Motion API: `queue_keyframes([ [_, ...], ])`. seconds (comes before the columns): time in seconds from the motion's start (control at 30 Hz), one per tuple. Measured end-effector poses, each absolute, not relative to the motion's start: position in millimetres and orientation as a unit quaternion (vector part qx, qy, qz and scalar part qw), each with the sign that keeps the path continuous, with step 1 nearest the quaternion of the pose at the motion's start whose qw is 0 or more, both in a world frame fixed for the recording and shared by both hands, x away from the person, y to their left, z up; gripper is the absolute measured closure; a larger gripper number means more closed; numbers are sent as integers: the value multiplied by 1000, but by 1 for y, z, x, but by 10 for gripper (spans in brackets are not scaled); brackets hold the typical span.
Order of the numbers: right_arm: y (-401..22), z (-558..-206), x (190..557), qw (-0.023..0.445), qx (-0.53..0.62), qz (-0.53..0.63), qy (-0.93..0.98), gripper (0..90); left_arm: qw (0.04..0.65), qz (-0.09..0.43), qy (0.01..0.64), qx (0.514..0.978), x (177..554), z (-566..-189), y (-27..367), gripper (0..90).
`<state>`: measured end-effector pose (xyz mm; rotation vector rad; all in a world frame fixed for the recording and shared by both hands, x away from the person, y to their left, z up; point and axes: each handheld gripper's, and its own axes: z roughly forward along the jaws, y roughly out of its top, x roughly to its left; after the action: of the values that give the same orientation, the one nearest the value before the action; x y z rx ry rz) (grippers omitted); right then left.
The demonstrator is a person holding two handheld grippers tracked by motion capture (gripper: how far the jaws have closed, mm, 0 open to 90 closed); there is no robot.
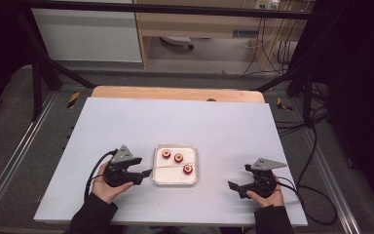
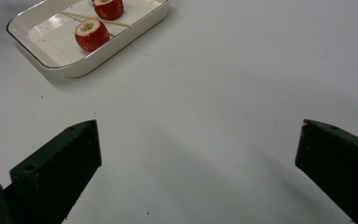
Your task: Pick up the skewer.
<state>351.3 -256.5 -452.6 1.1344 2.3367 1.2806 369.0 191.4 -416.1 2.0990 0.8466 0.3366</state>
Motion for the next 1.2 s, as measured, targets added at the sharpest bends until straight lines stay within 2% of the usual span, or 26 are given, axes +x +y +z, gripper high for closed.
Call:
queue_keyframes([
  [0.1,-257,-452,351,123,389,440,800,7,418,138,341,831,373,-416,183,507],
  [0.17,-257,-452,351,123,388,439,801,7,418,142,345,828,375,-417,178,611],
  [0.53,-256,-453,352,122,389,437,802,7,393,144,374,828,394,-432,158,897],
  [0.8,-256,-453,351,123,388,437,802,7,380,137,367,838,403,-444,149,899],
  [1.2,-257,-453,351,123,386,437,803,7,369,117,345,855,397,-445,147,899],
])
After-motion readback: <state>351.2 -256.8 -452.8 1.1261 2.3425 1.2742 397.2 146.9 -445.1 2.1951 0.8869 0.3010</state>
